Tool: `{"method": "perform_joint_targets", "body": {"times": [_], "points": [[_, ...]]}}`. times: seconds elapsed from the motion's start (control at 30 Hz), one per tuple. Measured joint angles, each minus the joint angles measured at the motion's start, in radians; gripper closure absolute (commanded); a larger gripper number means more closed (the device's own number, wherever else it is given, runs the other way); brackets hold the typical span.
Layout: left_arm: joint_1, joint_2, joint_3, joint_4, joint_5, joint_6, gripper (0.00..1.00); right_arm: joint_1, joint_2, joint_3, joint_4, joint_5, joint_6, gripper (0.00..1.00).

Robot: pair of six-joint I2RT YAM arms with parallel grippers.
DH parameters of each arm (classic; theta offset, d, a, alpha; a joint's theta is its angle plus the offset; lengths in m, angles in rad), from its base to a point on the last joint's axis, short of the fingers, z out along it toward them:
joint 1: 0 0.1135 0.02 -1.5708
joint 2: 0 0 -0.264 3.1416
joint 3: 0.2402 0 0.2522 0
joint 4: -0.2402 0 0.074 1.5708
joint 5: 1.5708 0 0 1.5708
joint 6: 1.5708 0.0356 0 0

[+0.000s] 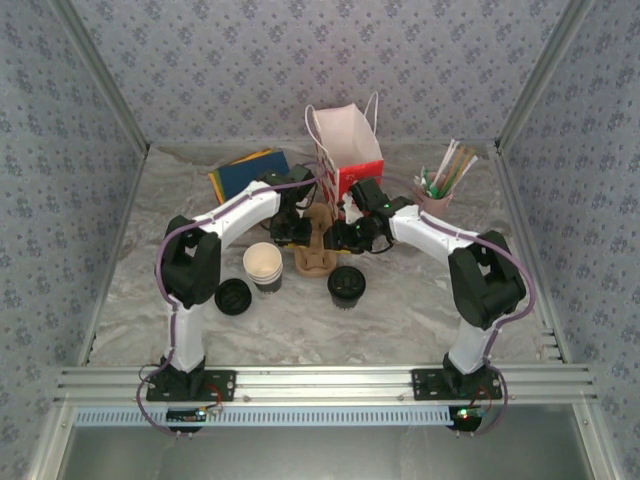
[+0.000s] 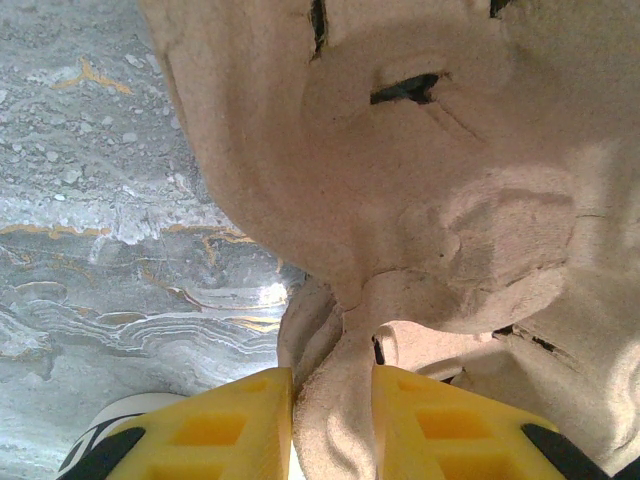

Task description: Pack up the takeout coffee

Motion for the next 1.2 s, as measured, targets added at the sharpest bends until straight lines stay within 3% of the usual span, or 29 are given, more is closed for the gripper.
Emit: {"method": "perform_joint_targets", "body": {"times": [1.2], "points": [[0.021,-0.023,-0.042,0.050,-0.007,0.008,0.74,0.057,0.013,0.001,-0.027,0.111,0.090,0.61]]}}
